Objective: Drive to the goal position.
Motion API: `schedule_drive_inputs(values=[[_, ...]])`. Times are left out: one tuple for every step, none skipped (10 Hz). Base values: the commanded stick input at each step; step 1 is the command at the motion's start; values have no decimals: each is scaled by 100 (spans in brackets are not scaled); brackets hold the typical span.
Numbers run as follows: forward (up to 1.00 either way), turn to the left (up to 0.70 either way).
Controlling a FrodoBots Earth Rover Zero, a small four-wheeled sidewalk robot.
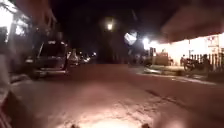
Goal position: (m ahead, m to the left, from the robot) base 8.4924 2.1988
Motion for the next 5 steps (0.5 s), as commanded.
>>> schedule_drive_inputs(values=[[85,0],[85,0],[85,0],[85,0],[85,0]])
